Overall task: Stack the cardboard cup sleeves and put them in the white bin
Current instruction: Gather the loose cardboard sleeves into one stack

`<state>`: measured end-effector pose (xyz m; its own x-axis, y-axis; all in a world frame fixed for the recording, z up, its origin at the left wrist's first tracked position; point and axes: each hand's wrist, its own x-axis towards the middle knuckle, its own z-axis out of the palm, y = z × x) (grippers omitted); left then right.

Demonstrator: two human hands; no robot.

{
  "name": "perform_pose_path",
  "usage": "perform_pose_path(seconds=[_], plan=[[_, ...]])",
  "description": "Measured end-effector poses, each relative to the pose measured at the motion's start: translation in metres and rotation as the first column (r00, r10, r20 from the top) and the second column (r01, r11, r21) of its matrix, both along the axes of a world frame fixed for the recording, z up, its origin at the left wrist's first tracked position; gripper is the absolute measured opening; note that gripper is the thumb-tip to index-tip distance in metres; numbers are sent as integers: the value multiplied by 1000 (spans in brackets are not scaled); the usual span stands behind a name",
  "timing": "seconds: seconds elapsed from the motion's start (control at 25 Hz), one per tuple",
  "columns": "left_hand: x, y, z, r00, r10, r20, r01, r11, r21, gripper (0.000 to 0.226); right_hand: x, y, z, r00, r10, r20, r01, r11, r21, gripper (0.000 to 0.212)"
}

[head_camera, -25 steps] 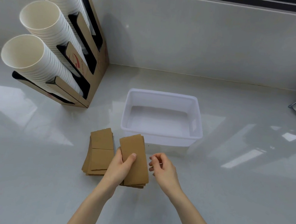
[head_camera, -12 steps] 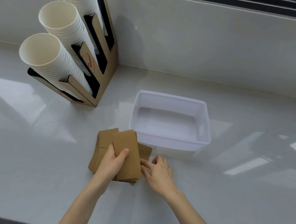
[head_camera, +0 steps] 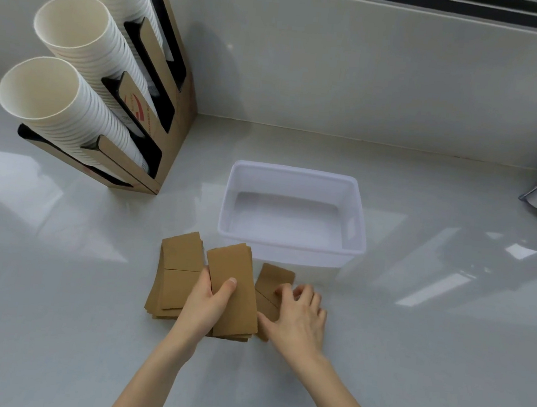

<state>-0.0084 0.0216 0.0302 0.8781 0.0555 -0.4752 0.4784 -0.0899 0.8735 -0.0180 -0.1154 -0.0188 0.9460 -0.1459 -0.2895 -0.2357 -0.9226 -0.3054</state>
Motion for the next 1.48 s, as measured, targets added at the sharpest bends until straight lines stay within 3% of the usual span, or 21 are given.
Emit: perform_pose_path(seconds=[0.4,0.64,0.8,0.96,1.08,1.24,1.36,1.48], plan=[[-1,0,-1,1000,-9,3,9,1000,20,36,22,24,4,970,-127,-208,151,983,103,83],[-1,0,-1,1000,-3,-21,3,1000,29,41,24,12,4,950,-174,-258,226,955,191,67],[-1,-1,0,1000,-14,-18,15,999,38,43,21,2,2,961,-197,-196,249,923,292,39],[-1,0,-3,999,-26,-30,27,999,37,45,11,-18,7,951,-248,-183,308,794,524,25],[-1,-1,-5,998,-35,-45,36,999,3,38,3,-37,14,925,-327,-192,366,636,679,16],[-2,-3,-6,997,-45,-70,44,999,-26,36,-3,-47,29,921,-340,-192,330,417,847,35],[-1,-3,-5,996,-34,-82,31,998,-48,38,-2,-47,38,935,-317,-159,273,357,893,29],[-1,-3,-4,996,-34,-84,27,996,-79,36,-1,-35,42,961,-224,-160,237,376,896,26]])
